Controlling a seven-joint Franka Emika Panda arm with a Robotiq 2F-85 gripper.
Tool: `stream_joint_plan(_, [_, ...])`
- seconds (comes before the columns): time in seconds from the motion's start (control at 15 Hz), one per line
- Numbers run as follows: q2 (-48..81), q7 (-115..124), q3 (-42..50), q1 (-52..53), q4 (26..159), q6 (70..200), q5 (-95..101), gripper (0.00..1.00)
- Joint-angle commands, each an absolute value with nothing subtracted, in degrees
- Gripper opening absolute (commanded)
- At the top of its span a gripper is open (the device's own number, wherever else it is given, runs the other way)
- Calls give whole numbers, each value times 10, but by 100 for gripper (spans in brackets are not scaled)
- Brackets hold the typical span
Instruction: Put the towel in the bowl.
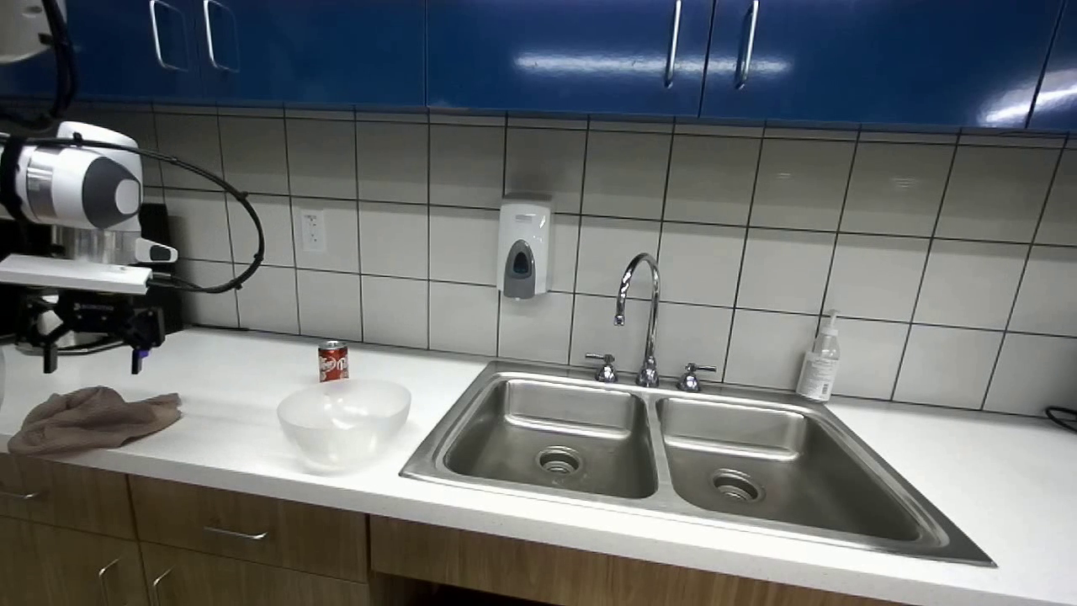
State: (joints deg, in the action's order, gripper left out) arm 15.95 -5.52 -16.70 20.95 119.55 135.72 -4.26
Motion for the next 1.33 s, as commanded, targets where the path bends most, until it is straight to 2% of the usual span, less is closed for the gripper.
stream_joint_plan(0.0, [209, -36, -174, 223, 1142, 1360, -10, 100])
stream_joint_plan(1.27, [355, -34, -151, 285, 1016, 1394, 107, 100])
